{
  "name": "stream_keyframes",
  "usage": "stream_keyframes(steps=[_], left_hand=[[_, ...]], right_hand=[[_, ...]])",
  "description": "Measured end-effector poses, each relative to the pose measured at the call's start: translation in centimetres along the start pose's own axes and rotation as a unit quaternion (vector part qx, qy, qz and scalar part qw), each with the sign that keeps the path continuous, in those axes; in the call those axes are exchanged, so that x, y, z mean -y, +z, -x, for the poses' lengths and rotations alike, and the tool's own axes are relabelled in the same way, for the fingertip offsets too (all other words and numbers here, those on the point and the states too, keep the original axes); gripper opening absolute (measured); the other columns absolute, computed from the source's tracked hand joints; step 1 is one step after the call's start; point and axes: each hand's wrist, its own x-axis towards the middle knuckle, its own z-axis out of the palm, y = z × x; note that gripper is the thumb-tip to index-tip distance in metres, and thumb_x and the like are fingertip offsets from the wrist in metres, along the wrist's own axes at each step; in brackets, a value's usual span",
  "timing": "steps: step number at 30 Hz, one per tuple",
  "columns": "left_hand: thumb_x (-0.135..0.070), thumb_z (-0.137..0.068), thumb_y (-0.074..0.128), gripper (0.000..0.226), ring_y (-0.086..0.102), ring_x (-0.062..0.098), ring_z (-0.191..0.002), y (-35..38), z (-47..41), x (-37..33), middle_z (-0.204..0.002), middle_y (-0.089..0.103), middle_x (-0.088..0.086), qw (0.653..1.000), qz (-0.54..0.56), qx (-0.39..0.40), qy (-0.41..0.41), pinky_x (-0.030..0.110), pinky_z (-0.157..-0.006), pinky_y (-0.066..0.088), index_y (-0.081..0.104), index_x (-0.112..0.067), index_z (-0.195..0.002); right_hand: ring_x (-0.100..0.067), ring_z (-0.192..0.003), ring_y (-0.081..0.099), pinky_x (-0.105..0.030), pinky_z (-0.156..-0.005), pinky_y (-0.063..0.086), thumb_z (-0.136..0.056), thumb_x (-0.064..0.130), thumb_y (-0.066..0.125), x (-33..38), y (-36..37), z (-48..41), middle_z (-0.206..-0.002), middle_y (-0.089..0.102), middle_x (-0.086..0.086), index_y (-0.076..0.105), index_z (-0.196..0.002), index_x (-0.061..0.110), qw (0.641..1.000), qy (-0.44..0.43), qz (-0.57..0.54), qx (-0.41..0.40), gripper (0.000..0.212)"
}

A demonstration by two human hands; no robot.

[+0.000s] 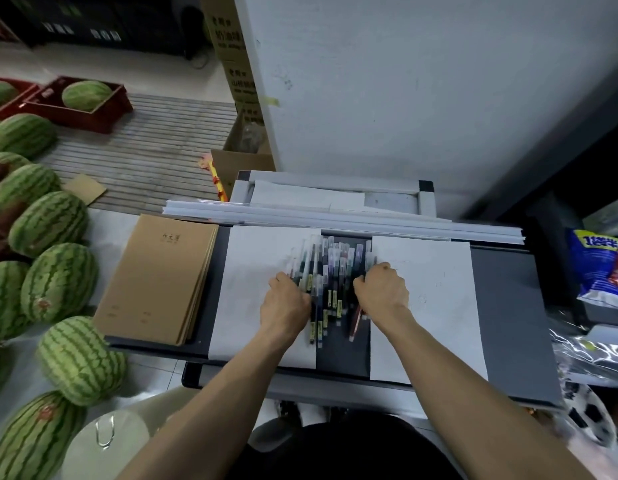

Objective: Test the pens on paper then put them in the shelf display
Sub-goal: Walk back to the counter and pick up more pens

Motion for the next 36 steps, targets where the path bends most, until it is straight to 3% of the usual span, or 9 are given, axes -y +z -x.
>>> stream_keyframes(steps=[5, 10, 16, 21, 27, 32, 34, 36], left_hand=[[-0.023, -0.104, 0.049, 0.028, 0.063, 0.042, -0.105, -0.2, 0.1, -0.1, -0.121, 0.05, 0.014, 1.0, -0.008, 0.005, 0.0, 0.045, -0.078, 0.047, 0.045, -0.003, -0.124], [-0.02, -0.106, 0.048, 0.027, 0.061, 0.043, -0.107, 0.1, 0.1, -0.4, -0.123, 0.047, 0.015, 1.0, -0.007, 0.01, -0.012, 0.046, -0.077, 0.044, 0.044, -0.002, -0.125], [-0.01, -0.102, 0.041, 0.018, 0.061, 0.041, -0.093, 0.5, -0.1, -0.2, -0.116, 0.044, 0.013, 1.0, -0.004, 0.002, -0.008, 0.047, -0.073, 0.043, 0.044, -0.003, -0.118], [-0.017, -0.102, 0.044, 0.021, 0.053, 0.034, -0.082, 0.9, -0.1, -0.2, -0.11, 0.042, 0.008, 0.999, -0.028, -0.005, -0.023, 0.044, -0.072, 0.04, 0.046, -0.005, -0.118], [-0.009, -0.106, 0.036, 0.023, 0.065, 0.039, -0.097, 1.0, -0.9, 0.1, -0.11, 0.042, 0.009, 0.998, -0.047, -0.015, -0.037, 0.045, -0.073, 0.042, 0.049, 0.0, -0.122], [-0.02, -0.109, 0.038, 0.015, 0.055, 0.028, -0.08, 1.6, -0.7, 1.7, -0.104, 0.043, 0.005, 0.998, 0.025, -0.054, -0.003, 0.044, -0.071, 0.044, 0.047, -0.008, -0.108], [-0.023, -0.109, 0.041, 0.013, 0.052, 0.02, -0.075, 1.7, -0.4, 2.5, -0.103, 0.044, 0.003, 0.993, 0.066, -0.09, 0.047, 0.04, -0.067, 0.042, 0.044, -0.014, -0.101], [-0.023, -0.109, 0.043, 0.015, 0.051, 0.017, -0.073, 1.8, -0.1, 3.0, -0.098, 0.047, 0.001, 0.983, 0.121, -0.112, 0.082, 0.035, -0.059, 0.039, 0.042, -0.02, -0.095]], right_hand=[[-0.04, -0.105, 0.069, -0.042, -0.077, 0.055, -0.105, 0.025, 0.045, 0.0, 0.2, 0.4, -0.118, 0.066, -0.021, 0.051, -0.126, -0.008, 1.0, -0.014, 0.017, -0.017, 0.039], [-0.041, -0.088, 0.07, -0.037, -0.059, 0.044, -0.103, 0.027, 0.046, -0.6, 1.1, 0.8, -0.105, 0.065, -0.019, 0.052, -0.115, -0.004, 0.998, -0.032, 0.005, -0.056, 0.033], [-0.041, -0.073, 0.07, -0.033, -0.052, 0.036, -0.097, 0.024, 0.054, -1.2, 1.6, 0.9, -0.09, 0.065, -0.017, 0.056, -0.102, -0.003, 0.995, -0.051, -0.012, -0.09, 0.028], [-0.038, -0.067, 0.07, -0.032, -0.053, 0.036, -0.1, 0.03, 0.053, -1.3, 1.7, 1.6, -0.088, 0.066, -0.013, 0.057, -0.099, 0.001, 0.991, -0.059, -0.006, -0.116, 0.029], [-0.032, -0.081, 0.071, -0.033, -0.059, 0.038, -0.106, 0.031, 0.043, -1.4, 1.7, 1.7, -0.098, 0.065, -0.008, 0.054, -0.108, 0.005, 0.994, -0.033, 0.001, -0.106, 0.028], [-0.032, -0.095, 0.063, -0.041, -0.065, 0.053, -0.106, 0.021, 0.047, -1.9, 1.2, 2.0, -0.108, 0.059, -0.016, 0.054, -0.113, -0.002, 0.986, -0.051, -0.066, -0.144, 0.026], [-0.034, -0.092, 0.058, -0.041, -0.072, 0.055, -0.105, 0.009, 0.048, -2.3, 1.3, 2.0, -0.105, 0.057, -0.021, 0.054, -0.116, -0.006, 0.983, -0.094, -0.062, -0.144, 0.019], [-0.032, -0.081, 0.059, -0.041, -0.067, 0.052, -0.105, 0.005, 0.047, -2.5, 1.1, 1.9, -0.099, 0.058, -0.019, 0.052, -0.118, -0.004, 0.978, -0.072, -0.139, -0.139, 0.017]])
